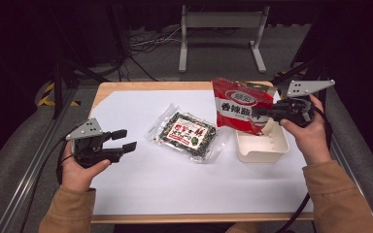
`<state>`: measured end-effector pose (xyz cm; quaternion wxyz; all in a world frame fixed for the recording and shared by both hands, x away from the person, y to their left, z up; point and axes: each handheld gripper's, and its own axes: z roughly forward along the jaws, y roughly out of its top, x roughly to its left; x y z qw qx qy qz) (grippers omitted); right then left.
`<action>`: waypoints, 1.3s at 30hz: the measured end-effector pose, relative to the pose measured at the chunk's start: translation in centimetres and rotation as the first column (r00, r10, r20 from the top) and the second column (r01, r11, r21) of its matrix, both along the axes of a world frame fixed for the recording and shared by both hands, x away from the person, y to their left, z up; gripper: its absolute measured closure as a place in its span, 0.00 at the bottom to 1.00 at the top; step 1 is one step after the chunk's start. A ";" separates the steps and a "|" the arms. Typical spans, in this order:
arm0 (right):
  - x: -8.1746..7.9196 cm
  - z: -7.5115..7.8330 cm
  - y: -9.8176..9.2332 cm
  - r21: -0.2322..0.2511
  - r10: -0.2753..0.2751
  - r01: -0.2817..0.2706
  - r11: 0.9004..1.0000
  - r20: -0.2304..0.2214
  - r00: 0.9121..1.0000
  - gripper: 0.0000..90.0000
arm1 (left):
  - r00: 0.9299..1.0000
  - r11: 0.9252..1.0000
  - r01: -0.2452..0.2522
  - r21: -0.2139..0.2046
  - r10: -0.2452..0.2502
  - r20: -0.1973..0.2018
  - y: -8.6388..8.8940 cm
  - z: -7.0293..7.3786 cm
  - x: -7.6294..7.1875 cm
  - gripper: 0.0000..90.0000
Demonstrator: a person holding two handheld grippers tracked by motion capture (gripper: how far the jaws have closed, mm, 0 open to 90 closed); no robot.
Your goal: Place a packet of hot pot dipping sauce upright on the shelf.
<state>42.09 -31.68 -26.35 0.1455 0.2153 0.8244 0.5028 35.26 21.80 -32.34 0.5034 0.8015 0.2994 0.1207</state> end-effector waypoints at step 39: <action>5.8 -1.5 -4.8 -0.005 -0.114 0.114 0.993 -0.035 0.993 0.99 | 0.999 1.000 -0.011 -0.013 0.010 -0.051 0.8 -1.3 1.0 0.46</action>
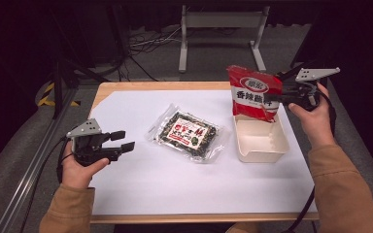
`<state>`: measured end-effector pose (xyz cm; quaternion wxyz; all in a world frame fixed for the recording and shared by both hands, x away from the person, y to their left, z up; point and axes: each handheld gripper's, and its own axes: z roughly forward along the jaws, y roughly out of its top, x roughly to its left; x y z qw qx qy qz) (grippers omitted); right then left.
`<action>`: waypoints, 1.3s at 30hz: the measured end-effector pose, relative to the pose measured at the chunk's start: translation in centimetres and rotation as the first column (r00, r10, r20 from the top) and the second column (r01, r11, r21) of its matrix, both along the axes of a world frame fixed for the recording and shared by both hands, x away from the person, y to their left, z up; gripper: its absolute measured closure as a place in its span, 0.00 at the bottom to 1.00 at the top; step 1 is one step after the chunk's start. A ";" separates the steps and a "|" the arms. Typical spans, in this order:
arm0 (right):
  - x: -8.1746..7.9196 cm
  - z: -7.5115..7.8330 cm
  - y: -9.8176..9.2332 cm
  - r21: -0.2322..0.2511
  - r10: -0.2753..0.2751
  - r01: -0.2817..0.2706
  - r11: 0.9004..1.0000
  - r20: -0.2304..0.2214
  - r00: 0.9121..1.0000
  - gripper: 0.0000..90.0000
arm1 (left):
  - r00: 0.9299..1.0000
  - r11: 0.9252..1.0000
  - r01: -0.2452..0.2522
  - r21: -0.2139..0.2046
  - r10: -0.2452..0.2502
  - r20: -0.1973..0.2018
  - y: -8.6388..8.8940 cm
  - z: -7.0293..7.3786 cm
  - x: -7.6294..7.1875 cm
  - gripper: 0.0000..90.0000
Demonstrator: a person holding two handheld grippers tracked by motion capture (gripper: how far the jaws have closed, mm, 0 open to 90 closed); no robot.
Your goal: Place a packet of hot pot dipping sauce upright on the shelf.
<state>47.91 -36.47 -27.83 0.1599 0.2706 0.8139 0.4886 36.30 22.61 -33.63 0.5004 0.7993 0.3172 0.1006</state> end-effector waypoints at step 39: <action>2.7 -4.8 -0.1 -0.116 -0.093 0.100 0.988 0.069 0.993 0.99 | 1.000 1.000 0.005 0.006 -0.005 -0.016 0.1 -0.4 0.3 0.45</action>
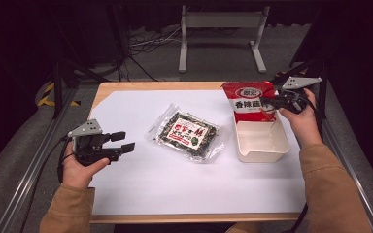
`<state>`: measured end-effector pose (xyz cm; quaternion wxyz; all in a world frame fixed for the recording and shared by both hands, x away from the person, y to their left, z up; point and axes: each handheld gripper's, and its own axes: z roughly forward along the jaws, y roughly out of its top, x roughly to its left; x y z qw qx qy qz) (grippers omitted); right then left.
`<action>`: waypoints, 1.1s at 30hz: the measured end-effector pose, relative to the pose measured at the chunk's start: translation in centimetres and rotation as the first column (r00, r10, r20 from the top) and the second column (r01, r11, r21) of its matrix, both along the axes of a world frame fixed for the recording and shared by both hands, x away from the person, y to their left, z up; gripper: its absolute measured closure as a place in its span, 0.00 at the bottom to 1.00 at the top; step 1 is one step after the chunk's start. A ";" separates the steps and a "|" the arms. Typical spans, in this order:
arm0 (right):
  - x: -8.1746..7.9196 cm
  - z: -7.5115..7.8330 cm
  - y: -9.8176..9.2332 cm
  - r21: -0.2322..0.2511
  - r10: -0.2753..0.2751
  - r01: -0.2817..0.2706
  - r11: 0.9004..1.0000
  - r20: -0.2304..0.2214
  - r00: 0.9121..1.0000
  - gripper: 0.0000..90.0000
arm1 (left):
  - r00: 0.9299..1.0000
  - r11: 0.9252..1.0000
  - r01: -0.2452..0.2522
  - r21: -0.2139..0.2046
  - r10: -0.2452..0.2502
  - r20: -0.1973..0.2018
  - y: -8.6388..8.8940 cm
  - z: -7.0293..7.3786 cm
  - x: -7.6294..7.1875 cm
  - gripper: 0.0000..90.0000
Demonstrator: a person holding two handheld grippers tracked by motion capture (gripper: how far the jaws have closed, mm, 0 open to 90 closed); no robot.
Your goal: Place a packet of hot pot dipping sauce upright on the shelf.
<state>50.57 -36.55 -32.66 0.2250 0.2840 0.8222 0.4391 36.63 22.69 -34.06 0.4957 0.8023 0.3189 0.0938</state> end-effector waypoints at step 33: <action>-2.5 -1.5 -2.0 0.071 -0.223 0.228 0.971 -0.075 0.972 0.54 | 1.000 1.000 -0.023 0.009 0.023 -0.021 -1.1 -1.2 2.3 0.35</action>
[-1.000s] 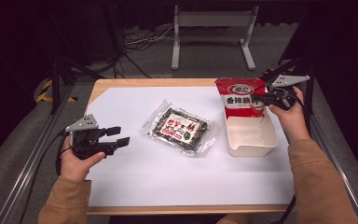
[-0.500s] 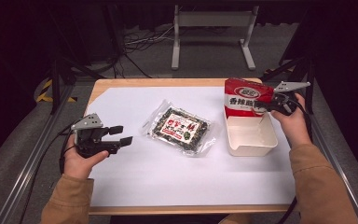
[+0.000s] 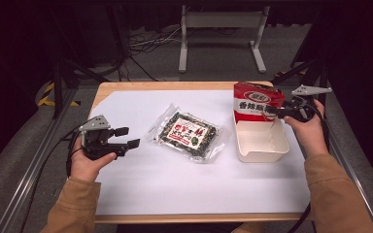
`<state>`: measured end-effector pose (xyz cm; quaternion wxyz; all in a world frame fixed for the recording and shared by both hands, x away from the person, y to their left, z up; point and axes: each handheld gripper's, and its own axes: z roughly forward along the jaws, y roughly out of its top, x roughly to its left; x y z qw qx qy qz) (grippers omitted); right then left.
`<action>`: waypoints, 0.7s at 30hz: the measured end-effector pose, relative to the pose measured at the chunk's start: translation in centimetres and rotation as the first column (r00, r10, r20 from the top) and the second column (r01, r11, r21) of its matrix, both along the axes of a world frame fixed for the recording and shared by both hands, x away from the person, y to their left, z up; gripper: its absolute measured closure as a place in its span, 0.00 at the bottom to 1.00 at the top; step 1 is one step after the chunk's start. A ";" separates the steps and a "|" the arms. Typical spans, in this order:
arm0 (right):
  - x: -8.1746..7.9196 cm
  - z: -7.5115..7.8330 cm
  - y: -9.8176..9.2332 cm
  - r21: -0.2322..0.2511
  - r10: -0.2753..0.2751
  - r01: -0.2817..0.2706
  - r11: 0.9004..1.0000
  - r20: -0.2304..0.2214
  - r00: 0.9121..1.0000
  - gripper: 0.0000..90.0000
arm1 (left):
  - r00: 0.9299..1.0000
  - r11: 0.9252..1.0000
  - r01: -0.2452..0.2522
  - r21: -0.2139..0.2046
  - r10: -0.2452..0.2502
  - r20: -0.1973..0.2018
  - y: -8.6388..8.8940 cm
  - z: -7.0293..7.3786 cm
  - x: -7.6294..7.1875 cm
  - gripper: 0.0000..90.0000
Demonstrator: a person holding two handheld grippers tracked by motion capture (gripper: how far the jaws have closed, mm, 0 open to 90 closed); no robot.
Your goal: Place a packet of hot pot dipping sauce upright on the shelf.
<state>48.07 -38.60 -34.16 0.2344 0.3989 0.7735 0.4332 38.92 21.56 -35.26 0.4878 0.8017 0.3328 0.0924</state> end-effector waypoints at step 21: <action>-5.0 1.7 0.1 0.013 -0.036 0.036 0.999 0.037 0.999 0.44 | 1.000 1.000 0.001 0.024 -0.001 0.011 -0.9 -0.5 1.2 0.30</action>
